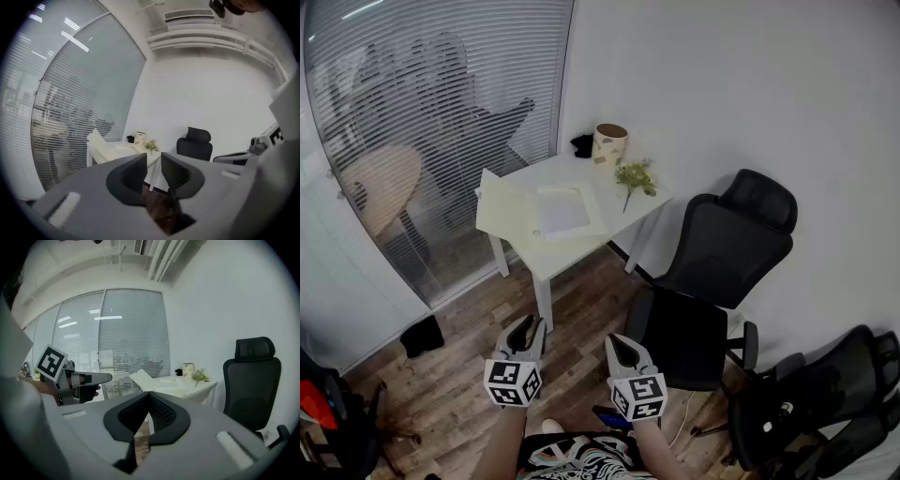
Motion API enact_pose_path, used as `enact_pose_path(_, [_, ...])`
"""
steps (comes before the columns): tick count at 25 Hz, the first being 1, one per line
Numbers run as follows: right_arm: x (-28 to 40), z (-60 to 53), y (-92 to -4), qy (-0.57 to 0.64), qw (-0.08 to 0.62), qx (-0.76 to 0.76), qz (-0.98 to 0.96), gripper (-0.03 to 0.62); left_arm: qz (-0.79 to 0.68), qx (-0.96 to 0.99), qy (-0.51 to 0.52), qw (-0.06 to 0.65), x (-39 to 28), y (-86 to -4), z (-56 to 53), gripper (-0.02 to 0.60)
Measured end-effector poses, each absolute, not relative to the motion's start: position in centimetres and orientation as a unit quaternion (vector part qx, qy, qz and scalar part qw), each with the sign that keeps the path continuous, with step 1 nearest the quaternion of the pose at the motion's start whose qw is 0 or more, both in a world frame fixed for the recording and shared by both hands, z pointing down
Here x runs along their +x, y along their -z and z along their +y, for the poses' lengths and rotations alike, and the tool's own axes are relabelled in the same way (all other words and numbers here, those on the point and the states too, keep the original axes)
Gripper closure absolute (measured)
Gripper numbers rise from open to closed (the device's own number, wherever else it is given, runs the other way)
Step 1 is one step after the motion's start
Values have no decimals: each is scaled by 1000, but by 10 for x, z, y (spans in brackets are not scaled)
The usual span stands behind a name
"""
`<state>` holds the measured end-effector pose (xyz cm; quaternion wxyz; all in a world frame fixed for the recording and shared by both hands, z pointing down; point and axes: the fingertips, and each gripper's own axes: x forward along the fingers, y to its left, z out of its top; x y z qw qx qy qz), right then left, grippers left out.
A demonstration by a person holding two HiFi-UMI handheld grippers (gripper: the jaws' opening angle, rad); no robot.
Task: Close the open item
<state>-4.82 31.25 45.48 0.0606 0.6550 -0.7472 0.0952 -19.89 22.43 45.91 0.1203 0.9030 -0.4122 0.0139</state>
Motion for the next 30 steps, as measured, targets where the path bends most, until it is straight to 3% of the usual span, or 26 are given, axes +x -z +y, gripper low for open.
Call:
enact_pose_path(8, [-43, 306, -450, -91, 55, 655, -748, 594, -400, 900, 37, 171, -203, -451, 219, 436])
enact_pose_path(13, [-58, 315, -412, -83, -71, 598, -794, 594, -401, 902, 5, 163, -205, -460, 217, 436])
enact_pose_path(18, [-44, 312, -429, -63, 7, 644, -762, 594, -403, 901, -20, 162, -204, -476, 214, 436])
enact_pose_path(26, [-27, 275, -442, -97, -43, 631, -769, 595, -418, 886, -5, 200, -205, -498, 176, 440])
enact_pose_path(30, [-24, 224, -463, -87, 5, 615, -784, 594, -438, 876, -21, 198, -203, -513, 136, 440])
